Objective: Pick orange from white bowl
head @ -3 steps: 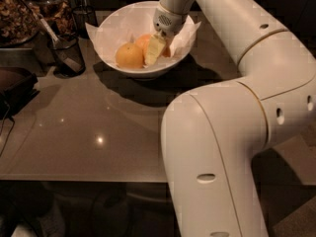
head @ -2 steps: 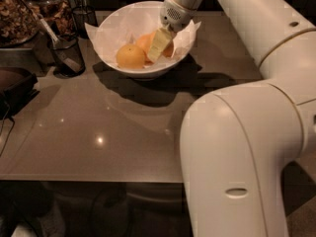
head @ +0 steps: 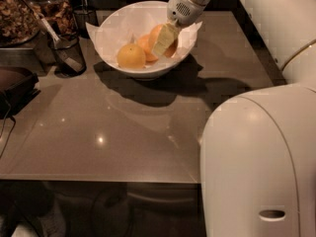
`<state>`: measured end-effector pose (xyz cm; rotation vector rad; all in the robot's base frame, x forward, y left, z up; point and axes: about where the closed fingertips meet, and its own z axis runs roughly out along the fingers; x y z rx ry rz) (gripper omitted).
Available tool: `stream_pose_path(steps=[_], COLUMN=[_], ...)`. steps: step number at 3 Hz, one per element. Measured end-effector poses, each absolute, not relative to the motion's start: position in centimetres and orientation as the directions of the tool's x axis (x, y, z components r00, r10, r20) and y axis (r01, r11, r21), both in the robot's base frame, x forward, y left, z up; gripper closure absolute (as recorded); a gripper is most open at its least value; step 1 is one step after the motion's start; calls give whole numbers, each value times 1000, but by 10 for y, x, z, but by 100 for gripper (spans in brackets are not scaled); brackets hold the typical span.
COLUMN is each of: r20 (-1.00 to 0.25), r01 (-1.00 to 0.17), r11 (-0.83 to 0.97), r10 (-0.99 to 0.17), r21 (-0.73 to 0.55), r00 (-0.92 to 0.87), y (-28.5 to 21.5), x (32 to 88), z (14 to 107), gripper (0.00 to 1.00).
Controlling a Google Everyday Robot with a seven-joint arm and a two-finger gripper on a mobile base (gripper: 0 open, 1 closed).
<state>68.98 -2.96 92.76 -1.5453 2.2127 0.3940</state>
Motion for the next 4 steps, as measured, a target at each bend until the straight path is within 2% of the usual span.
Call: stream_pose_path(steps=[1, 3, 4], r20=[-498, -617, -600], r01=[-944, -962, -966], r11=[329, 263, 255], r10=[-825, -770, -780], r21=[-35, -76, -50], r00=[-269, -162, -175], y=[-21, -12, -9], x=[686, 616, 609], z=[940, 974, 958], gripper=[100, 100, 100])
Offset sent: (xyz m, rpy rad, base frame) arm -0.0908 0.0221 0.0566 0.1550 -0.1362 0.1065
